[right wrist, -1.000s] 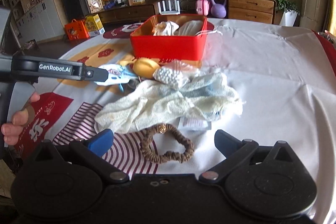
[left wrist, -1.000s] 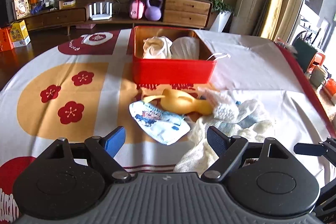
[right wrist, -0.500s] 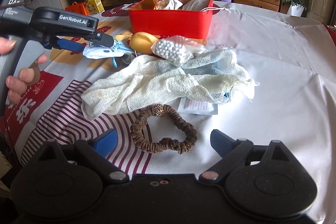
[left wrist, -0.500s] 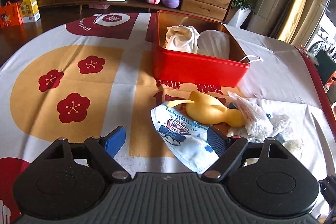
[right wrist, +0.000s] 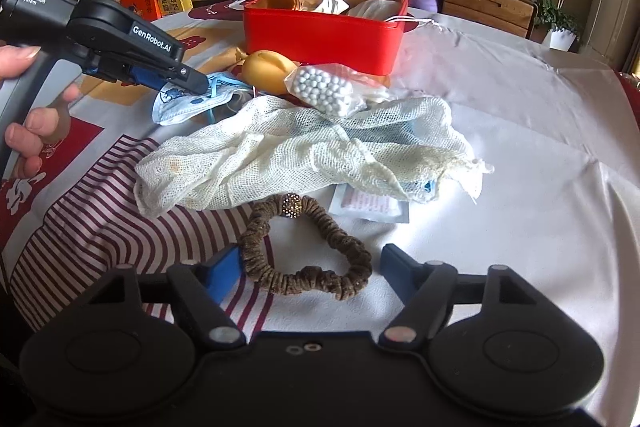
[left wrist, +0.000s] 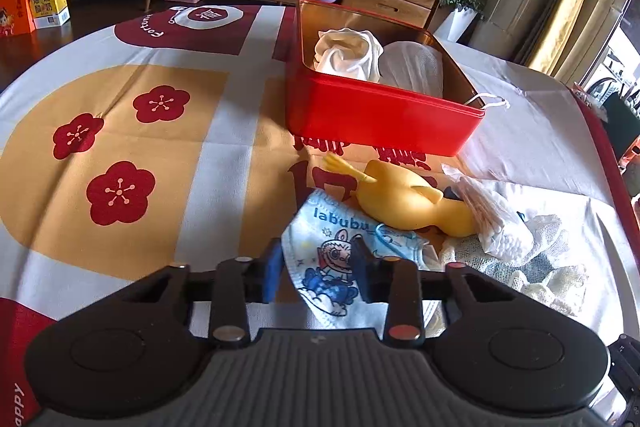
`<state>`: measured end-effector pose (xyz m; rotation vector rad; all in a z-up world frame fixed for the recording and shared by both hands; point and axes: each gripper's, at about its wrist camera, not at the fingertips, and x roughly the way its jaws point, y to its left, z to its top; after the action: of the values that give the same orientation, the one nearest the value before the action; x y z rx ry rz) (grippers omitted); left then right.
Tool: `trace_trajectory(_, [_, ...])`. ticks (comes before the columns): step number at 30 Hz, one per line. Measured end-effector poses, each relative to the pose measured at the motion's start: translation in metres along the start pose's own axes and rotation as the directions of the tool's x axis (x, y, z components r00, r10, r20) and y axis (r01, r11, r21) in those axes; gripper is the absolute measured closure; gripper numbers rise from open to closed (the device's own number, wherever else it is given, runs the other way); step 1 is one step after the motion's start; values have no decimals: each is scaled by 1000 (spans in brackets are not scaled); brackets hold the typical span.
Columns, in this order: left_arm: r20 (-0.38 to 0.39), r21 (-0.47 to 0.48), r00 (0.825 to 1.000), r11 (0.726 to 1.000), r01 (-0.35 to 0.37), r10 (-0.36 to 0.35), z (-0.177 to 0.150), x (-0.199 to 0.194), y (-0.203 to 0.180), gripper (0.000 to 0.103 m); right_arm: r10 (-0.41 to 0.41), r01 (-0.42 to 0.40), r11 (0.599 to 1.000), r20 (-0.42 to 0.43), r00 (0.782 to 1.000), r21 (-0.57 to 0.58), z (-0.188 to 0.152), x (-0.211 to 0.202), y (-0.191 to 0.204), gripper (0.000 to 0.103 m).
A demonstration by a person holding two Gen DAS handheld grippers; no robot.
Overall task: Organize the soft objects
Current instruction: 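Grasp the brown beaded hair tie with right gripper while left grasps wipes pack, then carry the hair tie and wipes pack over the red tin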
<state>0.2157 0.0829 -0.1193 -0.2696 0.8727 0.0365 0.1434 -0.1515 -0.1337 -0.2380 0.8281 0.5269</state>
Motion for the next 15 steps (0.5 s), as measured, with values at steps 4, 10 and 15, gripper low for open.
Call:
trace_trajectory(4, [15, 17, 999, 999, -29, 28, -2, -3, -1, 89, -16, 16, 1000, 9, 1000, -13, 0, -2, 2, 42])
trace_trajectory(10, [63, 59, 997, 997, -47, 43, -6, -14, -6, 98, -39, 39, 999, 25, 999, -2, 1, -6, -1, 71])
trace_trajectory(15, [114, 77, 993, 996, -49, 40, -7, -27, -10, 101, -26, 24, 999, 38, 999, 37, 2, -11, -8, 85])
